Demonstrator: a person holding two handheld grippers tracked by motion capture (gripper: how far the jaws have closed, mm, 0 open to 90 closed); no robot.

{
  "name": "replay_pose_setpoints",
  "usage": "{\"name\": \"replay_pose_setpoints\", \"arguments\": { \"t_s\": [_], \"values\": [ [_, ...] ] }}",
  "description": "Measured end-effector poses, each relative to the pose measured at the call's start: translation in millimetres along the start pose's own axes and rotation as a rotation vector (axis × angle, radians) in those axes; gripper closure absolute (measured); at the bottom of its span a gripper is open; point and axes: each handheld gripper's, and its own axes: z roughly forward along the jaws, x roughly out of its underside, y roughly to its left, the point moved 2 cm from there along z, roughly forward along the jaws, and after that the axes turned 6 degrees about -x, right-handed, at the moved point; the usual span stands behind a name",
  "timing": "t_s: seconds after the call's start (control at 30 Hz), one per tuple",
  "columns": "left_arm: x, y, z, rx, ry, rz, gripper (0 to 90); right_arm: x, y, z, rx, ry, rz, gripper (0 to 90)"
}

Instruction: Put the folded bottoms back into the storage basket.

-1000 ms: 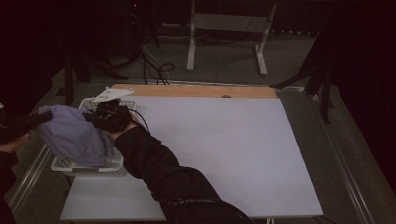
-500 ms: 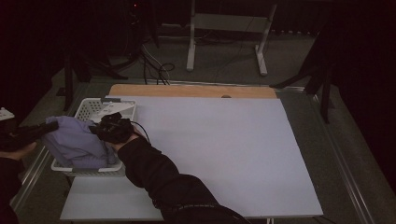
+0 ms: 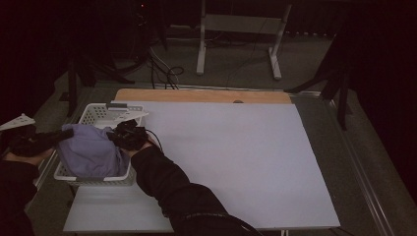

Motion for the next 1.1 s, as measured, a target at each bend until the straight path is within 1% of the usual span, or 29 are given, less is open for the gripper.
{"name": "replay_pose_setpoints", "arguments": {
  "t_s": [0.07,0.1,0.17,0.27,0.37,0.43,0.47,0.53,0.57,0.6,0.63,0.67,0.7,0.73,0.77,0.8,0.83,0.87,0.93,0.97,1.0,1.03,1.07,1.1],
  "values": [
    [-0.5,0.4,4.5,-0.013,-0.011,0.016,86.1,0.5,-4.9,2.8,0.022,0.008,-0.004,83.4],
    [-1.0,0.7,6.9,-0.01,-0.012,0.015,86.1,0.4,-6.8,3.6,0.031,0.006,-0.004,83.3],
    [-1.7,0.9,11.9,-0.013,-0.016,0.016,85.9,-0.5,-10.9,4.9,0.048,0.012,-0.02,83.2],
    [-2.6,1.4,19.9,-0.021,-0.007,0.018,85.8,-1.1,-18.4,7.0,0.076,0.025,-0.03,83.2],
    [-4.0,2.1,26.4,-0.031,-0.005,0.008,85.7,0.5,-24.3,10.5,0.091,0.031,-0.023,83.1],
    [-5.1,1.8,30.0,-0.034,-0.002,0.012,85.6,1.0,-27.5,12.9,0.097,0.035,-0.02,83.0],
    [-5.8,2.0,31.9,-0.039,0.006,0.015,85.4,1.1,-29.2,13.7,0.109,0.039,-0.024,83.0],
    [-7.0,2.4,35.2,-0.042,0.014,0.028,85.1,1.1,-32.5,15.8,0.114,0.046,-0.02,82.9],
    [-7.8,2.7,36.5,-0.044,0.017,0.029,84.9,1.0,-33.8,16.7,0.117,0.044,-0.015,82.8],
    [-8.6,2.7,37.8,-0.045,0.013,0.033,84.9,0.5,-35.4,17.4,0.121,0.046,-0.019,82.8],
    [-9.6,2.9,39.2,-0.05,0.017,0.035,84.7,-0.2,-37.0,18.0,0.131,0.048,-0.022,82.8],
    [-10.5,3.1,40.7,-0.046,0.02,0.03,84.6,-1.5,-37.5,19.0,0.134,0.046,-0.02,82.4],
    [-11.3,3.2,42.7,-0.048,0.024,0.035,84.5,-2.3,-39.0,19.4,0.144,0.051,-0.024,82.2],
    [-11.9,3.2,44.7,-0.06,0.031,0.046,84.3,-3.2,-40.1,20.6,0.151,0.055,-0.019,82.2],
    [-12.3,3.1,46.9,-0.062,0.04,0.05,84.2,-3.7,-41.8,21.3,0.152,0.056,-0.023,82.0],
    [-12.5,3.2,49.3,-0.063,0.05,0.053,84.2,-3.5,-42.8,22.3,0.159,0.065,-0.016,81.5],
    [-12.5,3.0,51.6,-0.067,0.058,0.057,83.3,-3.3,-43.1,24.1,0.165,0.065,-0.003,80.3],
    [-12.5,3.0,53.8,-0.066,0.069,0.064,82.8,-2.9,-44.3,24.7,0.171,0.067,-0.005,78.8],
    [-12.6,1.8,57.4,-0.069,0.079,0.079,79.9,-2.7,-45.4,26.4,0.166,0.063,0.001,72.7],
    [-12.7,0.6,58.3,-0.074,0.076,0.097,79.8,-3.0,-45.2,26.9,0.181,0.064,0.002,72.1],
    [-13.1,-0.5,59.0,-0.081,0.071,0.105,78.6,-3.3,-46.3,26.4,0.182,0.063,-0.001,70.2],
    [-13.7,-1.5,59.1,-0.086,0.062,0.108,77.1,-3.6,-47.1,26.3,0.18,0.056,-0.001,67.5],
    [-14.6,-2.6,59.0,-0.089,0.052,0.109,77.1,-4.3,-47.9,25.3,0.19,0.047,-0.008,66.8],
    [-15.7,-3.8,58.6,-0.091,0.044,0.112,74.1,-5.5,-47.6,24.5,0.196,0.035,-0.01,62.0]
  ]
}}
